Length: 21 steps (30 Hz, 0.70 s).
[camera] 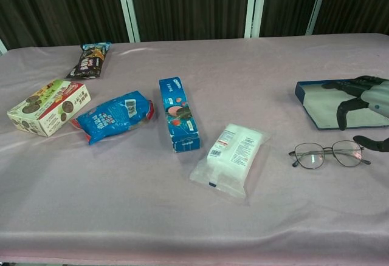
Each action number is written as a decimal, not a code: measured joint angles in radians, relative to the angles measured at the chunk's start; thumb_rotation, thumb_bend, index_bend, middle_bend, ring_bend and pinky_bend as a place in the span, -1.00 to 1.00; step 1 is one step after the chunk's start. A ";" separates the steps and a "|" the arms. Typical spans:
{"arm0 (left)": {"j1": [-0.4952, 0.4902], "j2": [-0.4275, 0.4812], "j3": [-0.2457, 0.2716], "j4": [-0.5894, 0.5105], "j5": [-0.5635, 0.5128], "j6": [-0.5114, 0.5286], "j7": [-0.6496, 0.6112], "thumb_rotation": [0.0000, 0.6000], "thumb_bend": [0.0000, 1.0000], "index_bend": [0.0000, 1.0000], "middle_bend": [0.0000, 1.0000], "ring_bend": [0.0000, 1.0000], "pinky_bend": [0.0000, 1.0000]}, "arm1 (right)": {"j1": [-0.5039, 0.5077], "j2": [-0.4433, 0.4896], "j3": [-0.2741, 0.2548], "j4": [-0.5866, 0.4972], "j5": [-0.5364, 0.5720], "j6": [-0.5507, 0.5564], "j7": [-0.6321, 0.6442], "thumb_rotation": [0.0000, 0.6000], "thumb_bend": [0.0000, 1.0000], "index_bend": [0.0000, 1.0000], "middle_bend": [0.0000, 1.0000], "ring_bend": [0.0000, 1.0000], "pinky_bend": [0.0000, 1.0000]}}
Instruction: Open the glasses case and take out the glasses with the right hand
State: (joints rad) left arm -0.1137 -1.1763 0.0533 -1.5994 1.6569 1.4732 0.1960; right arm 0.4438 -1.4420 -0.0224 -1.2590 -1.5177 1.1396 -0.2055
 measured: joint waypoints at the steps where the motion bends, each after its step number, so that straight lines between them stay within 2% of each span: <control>1: 0.000 0.000 0.000 0.000 0.000 0.000 -0.001 1.00 -0.22 -1.00 -1.00 -1.00 -1.00 | 0.003 -0.013 -0.001 0.013 0.001 -0.008 0.003 1.00 0.11 0.18 -1.00 -1.00 -1.00; 21: 0.002 0.007 0.001 0.003 0.006 0.005 -0.017 1.00 -0.22 -1.00 -1.00 -1.00 -1.00 | 0.021 -0.090 0.007 0.069 0.002 -0.055 0.031 1.00 0.11 0.25 -1.00 -1.00 -1.00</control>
State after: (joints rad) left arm -0.1117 -1.1693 0.0539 -1.5965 1.6630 1.4780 0.1788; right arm 0.4643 -1.5318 -0.0158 -1.1903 -1.5153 1.0850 -0.1748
